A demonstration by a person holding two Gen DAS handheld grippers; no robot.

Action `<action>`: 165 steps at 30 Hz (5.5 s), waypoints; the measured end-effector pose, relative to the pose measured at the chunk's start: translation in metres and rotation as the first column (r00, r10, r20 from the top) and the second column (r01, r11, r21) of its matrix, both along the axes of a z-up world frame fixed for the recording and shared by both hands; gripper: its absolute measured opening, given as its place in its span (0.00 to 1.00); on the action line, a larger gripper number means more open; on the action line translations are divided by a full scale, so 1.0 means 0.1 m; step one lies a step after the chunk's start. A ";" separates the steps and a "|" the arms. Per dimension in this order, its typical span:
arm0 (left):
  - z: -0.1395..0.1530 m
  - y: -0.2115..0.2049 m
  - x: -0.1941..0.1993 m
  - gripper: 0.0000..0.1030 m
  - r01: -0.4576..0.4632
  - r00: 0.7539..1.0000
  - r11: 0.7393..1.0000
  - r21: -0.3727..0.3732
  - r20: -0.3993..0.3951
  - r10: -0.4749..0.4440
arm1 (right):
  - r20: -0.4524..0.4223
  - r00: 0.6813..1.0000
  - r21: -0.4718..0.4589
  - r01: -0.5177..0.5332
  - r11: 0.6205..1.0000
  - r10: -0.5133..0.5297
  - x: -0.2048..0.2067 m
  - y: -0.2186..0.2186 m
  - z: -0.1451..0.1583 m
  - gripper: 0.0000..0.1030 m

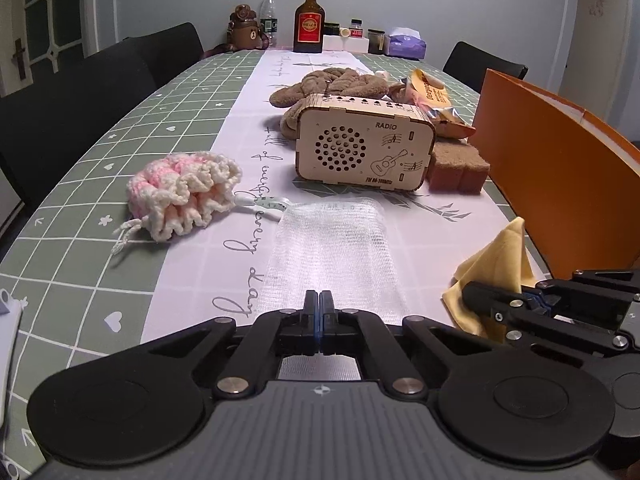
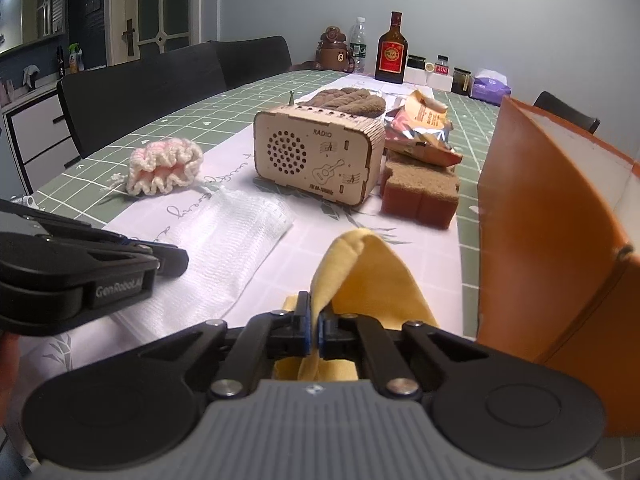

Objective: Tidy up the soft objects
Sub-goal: 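Lift the yellow cloth with the right gripper, then carry the yellow cloth into the orange box and open the right gripper, then move both grippers back from the box toward the remaining items, then grasp the pink-white crocheted pouch with the left gripper while the right gripper grasps the white mesh bag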

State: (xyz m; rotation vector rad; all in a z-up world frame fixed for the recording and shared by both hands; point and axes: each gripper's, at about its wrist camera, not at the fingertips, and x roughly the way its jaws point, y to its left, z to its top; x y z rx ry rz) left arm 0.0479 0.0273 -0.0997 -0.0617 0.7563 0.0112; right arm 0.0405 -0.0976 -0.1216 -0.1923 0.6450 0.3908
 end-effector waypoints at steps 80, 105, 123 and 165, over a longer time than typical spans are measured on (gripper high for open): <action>0.76 -2.05 1.04 0.02 0.487 0.873 0.872 0.043 -0.058 -0.485 | -0.201 0.979 -0.265 -0.035 0.964 -0.019 1.08 -1.78 0.81 0.15; 1.33 -1.26 0.25 0.43 0.387 0.896 0.922 0.014 0.232 -0.380 | 0.085 0.992 -0.192 0.113 0.975 -0.098 0.13 -1.43 1.39 0.67; 0.77 0.01 -0.20 0.43 0.112 0.972 0.993 -0.048 0.213 -0.100 | 0.316 0.946 -0.061 0.089 0.994 -0.066 -0.60 -0.20 0.82 0.66; 0.20 1.17 0.55 0.85 -0.338 0.938 0.900 -0.276 -0.024 0.345 | -0.065 0.998 0.084 -0.008 0.996 0.013 0.50 0.56 0.13 0.63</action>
